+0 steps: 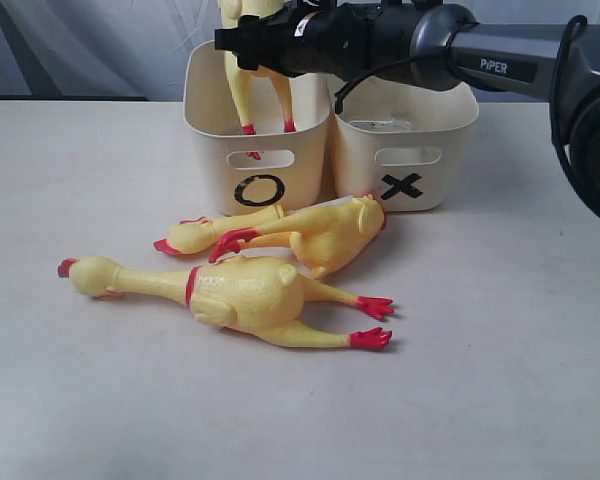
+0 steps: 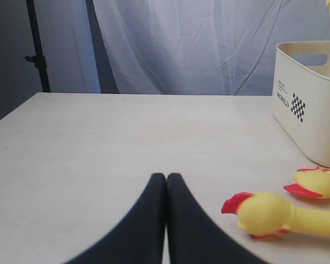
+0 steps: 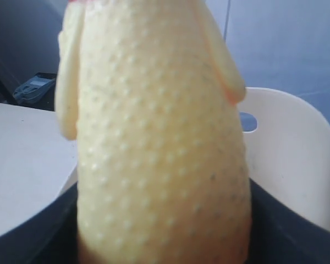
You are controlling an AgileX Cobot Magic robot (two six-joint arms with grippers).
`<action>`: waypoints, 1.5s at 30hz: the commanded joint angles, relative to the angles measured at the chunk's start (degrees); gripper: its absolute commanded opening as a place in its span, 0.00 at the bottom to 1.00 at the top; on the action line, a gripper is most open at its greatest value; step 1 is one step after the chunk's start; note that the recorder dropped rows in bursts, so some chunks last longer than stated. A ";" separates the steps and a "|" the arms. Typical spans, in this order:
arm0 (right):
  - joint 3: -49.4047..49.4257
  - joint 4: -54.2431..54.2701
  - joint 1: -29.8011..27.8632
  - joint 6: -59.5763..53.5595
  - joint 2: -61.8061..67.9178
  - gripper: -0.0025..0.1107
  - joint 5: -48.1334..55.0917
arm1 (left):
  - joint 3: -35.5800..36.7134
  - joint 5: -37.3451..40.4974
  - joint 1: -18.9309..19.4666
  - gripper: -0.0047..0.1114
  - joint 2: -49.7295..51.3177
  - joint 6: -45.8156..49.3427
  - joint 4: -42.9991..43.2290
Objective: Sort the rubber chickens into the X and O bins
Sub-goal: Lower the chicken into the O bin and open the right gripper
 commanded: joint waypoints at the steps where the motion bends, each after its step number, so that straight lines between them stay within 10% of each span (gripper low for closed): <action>1: -0.81 -0.32 -0.11 -0.29 -0.57 0.01 0.10 | -0.14 -0.40 -0.10 0.04 -0.30 -0.21 -0.14; 13: -0.81 -0.20 -0.11 -0.17 -0.71 0.45 2.15 | -0.14 -0.40 -0.10 0.04 -0.30 -0.21 -0.14; 45: -1.94 -2.94 -0.52 -0.34 -3.74 0.61 2.98 | -0.14 -0.40 -0.10 0.04 -0.30 -0.21 -0.14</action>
